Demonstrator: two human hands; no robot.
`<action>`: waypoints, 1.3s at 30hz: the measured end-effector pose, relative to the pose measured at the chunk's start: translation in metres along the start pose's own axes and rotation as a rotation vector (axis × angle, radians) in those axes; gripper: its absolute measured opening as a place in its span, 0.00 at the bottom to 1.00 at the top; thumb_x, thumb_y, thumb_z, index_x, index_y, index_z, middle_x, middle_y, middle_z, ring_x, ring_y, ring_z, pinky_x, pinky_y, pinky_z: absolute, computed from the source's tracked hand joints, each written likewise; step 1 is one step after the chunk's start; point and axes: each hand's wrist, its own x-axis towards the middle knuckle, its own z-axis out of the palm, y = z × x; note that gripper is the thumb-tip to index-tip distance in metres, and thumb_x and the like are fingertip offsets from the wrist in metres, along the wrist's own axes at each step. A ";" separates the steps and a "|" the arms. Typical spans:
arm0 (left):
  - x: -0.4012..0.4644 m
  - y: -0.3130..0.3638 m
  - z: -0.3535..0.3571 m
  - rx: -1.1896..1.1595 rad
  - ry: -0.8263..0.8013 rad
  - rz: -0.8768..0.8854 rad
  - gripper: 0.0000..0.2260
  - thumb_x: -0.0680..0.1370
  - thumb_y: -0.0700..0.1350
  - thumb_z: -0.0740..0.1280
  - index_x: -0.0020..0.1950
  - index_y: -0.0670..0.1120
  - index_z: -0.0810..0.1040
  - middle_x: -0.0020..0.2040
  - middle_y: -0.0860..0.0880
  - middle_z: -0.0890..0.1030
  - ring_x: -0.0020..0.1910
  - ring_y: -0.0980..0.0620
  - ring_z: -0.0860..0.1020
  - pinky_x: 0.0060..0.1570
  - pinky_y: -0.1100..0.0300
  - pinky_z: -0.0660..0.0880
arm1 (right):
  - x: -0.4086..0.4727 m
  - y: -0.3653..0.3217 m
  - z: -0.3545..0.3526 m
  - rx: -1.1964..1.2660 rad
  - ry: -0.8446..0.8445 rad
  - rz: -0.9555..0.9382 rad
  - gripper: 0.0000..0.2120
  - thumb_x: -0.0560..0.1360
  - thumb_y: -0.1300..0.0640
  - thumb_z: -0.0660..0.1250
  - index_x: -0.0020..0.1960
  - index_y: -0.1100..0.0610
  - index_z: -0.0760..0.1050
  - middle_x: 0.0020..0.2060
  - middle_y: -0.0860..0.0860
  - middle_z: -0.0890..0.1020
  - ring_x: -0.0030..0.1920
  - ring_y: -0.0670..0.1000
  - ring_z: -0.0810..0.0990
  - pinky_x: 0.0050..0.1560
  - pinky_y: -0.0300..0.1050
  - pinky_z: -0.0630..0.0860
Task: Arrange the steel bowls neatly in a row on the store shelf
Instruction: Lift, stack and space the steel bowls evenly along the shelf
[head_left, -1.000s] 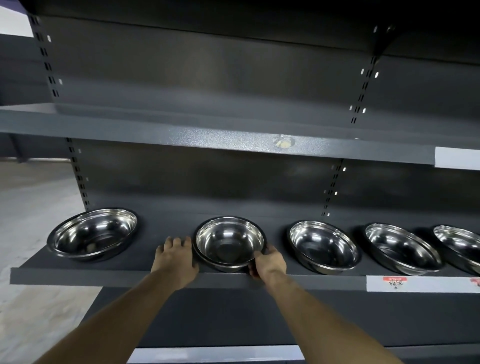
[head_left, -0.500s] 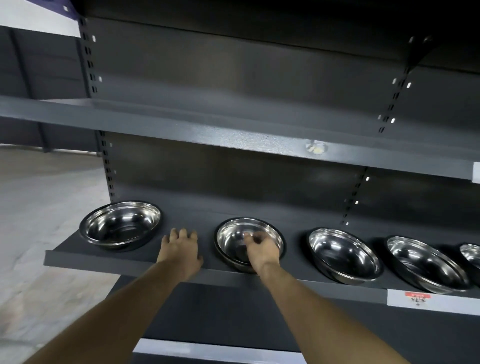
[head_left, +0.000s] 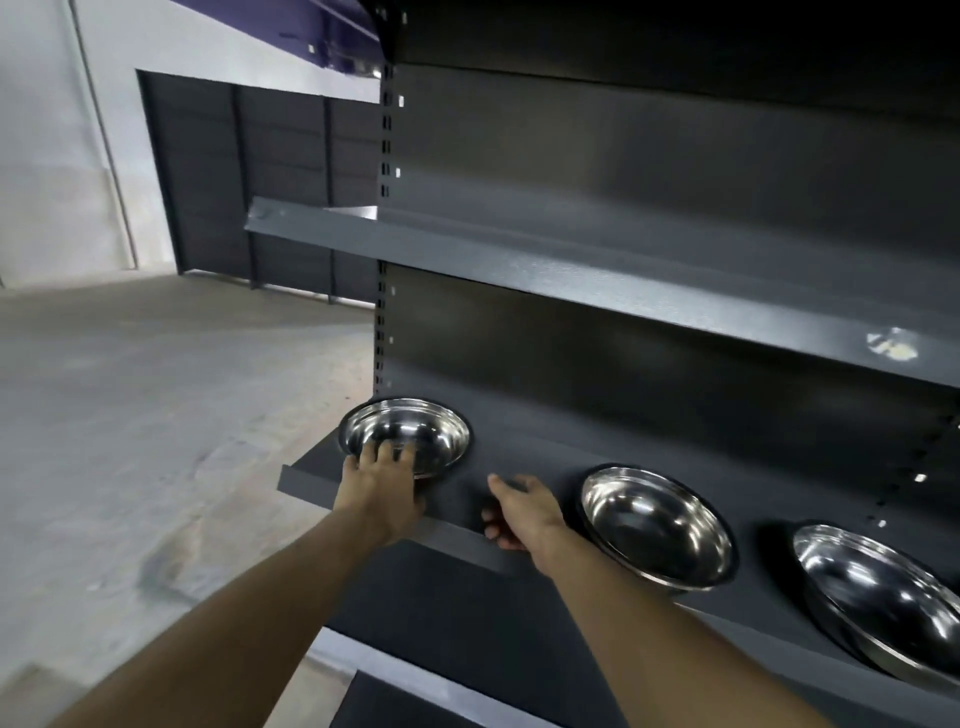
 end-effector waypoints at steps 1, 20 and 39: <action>0.000 -0.011 0.002 -0.014 -0.004 -0.016 0.35 0.78 0.57 0.61 0.80 0.47 0.52 0.78 0.43 0.59 0.78 0.41 0.56 0.75 0.45 0.57 | 0.002 -0.002 0.012 -0.001 -0.012 0.003 0.25 0.79 0.46 0.66 0.73 0.53 0.66 0.36 0.53 0.83 0.23 0.47 0.77 0.22 0.35 0.71; 0.008 -0.093 0.020 -0.103 -0.050 -0.152 0.37 0.77 0.55 0.63 0.80 0.43 0.51 0.77 0.43 0.62 0.77 0.41 0.58 0.74 0.46 0.59 | 0.026 -0.015 0.103 0.208 0.197 0.043 0.22 0.78 0.67 0.59 0.72 0.60 0.65 0.48 0.63 0.83 0.27 0.51 0.79 0.26 0.41 0.79; 0.002 -0.021 0.016 -0.083 -0.026 0.047 0.33 0.77 0.56 0.62 0.78 0.45 0.57 0.74 0.44 0.66 0.76 0.41 0.59 0.74 0.46 0.60 | 0.012 0.019 0.009 -0.256 0.407 -0.038 0.18 0.81 0.60 0.59 0.69 0.61 0.74 0.59 0.60 0.83 0.62 0.62 0.79 0.59 0.46 0.74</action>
